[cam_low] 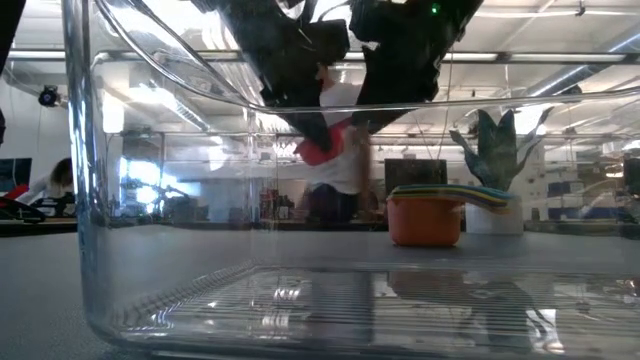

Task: Nest measuring cups in basket
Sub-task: Stack the orange measuring cup on top of the light blue measuring cup

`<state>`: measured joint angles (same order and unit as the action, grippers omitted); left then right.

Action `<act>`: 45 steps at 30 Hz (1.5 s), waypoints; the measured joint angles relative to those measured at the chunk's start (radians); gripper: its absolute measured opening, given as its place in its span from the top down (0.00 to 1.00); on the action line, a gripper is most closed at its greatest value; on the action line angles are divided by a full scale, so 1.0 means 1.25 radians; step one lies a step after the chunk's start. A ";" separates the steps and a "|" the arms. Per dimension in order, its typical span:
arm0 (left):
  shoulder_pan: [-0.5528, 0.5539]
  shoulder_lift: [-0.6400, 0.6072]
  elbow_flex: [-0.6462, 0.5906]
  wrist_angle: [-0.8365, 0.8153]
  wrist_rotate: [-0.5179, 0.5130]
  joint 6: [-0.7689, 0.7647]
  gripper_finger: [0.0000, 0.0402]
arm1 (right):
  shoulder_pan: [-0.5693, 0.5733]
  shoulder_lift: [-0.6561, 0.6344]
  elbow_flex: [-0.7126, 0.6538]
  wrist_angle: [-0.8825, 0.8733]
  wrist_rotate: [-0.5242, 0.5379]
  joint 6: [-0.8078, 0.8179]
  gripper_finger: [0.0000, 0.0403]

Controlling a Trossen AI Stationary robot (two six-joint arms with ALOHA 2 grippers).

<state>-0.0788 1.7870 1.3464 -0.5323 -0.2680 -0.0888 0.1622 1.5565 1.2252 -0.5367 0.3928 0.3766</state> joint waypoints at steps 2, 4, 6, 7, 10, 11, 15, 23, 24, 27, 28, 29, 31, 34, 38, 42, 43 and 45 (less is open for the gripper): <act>-0.001 0.000 0.000 0.000 0.001 0.000 1.00 | -0.003 0.000 -0.004 -0.001 0.016 0.002 0.23; -0.001 0.000 0.000 -0.001 0.004 0.000 1.00 | -0.003 0.000 -0.004 -0.001 0.027 0.000 0.24; -0.001 0.000 0.000 -0.001 0.004 0.000 1.00 | -0.003 0.000 -0.004 0.002 0.028 -0.006 0.27; -0.001 0.000 0.000 -0.001 0.004 0.000 1.00 | -0.003 0.000 -0.004 0.001 0.028 -0.008 0.29; -0.001 0.000 0.000 -0.002 0.005 0.000 1.00 | -0.003 0.000 -0.004 0.002 0.028 -0.018 0.38; -0.001 0.000 0.000 -0.001 0.005 0.000 1.00 | -0.003 0.000 -0.004 0.002 0.029 -0.022 0.42; -0.001 0.000 0.000 -0.001 0.012 0.000 1.00 | -0.003 0.000 -0.004 0.002 0.022 -0.029 0.57; -0.001 0.000 0.000 -0.001 0.013 0.000 1.00 | -0.003 0.000 -0.004 -0.006 0.017 -0.031 0.70; -0.001 0.000 0.000 -0.001 0.013 0.000 1.00 | -0.003 0.000 -0.004 -0.006 0.019 -0.031 0.70; -0.001 0.000 0.000 0.000 0.013 0.000 0.97 | -0.003 0.000 -0.004 -0.007 0.019 -0.033 0.70; -0.001 0.000 0.000 -0.001 0.013 -0.001 0.96 | -0.003 0.000 -0.004 -0.009 0.021 -0.034 0.70; -0.001 0.000 0.000 -0.002 0.013 -0.001 0.94 | -0.003 0.000 -0.004 -0.011 0.021 -0.033 0.70; -0.001 0.000 0.000 -0.002 0.013 0.000 0.92 | -0.003 0.000 -0.004 -0.011 0.027 -0.029 0.70; -0.001 -0.001 0.000 -0.007 0.012 0.000 0.87 | -0.003 -0.002 -0.004 -0.021 0.036 -0.016 0.70; -0.001 -0.006 0.000 -0.009 0.010 0.001 0.81 | -0.003 -0.003 -0.003 -0.054 0.041 0.011 0.70; -0.001 -0.030 0.000 -0.031 -0.030 0.001 0.75 | -0.003 -0.012 -0.015 -0.078 0.059 0.034 0.70; -0.001 -0.036 -0.001 -0.037 -0.039 0.001 0.74 | 0.000 -0.017 -0.022 -0.078 0.067 0.041 0.70; -0.001 -0.055 0.000 -0.054 -0.052 0.001 0.72 | 0.009 -0.034 -0.041 -0.080 0.086 0.058 0.70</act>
<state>-0.0799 1.7182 1.3459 -0.5993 -0.3332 -0.0882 0.1730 1.5135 1.1745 -0.6365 0.5006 0.4490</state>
